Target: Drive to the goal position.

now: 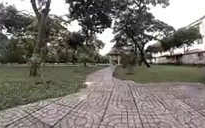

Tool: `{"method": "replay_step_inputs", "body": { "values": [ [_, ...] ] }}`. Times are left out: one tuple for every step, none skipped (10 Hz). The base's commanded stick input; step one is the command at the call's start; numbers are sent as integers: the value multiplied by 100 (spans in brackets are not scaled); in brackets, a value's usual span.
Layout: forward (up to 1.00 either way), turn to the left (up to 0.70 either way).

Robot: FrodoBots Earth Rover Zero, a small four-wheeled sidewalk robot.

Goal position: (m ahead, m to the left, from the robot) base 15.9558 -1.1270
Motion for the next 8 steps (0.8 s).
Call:
{"method": "replay_step_inputs", "body": {
  "values": [
    [70, 0],
    [70, 0],
    [70, 0],
    [70, 0],
    [70, 0],
    [70, 0],
    [70, 0],
    [70, 0]
  ]
}}
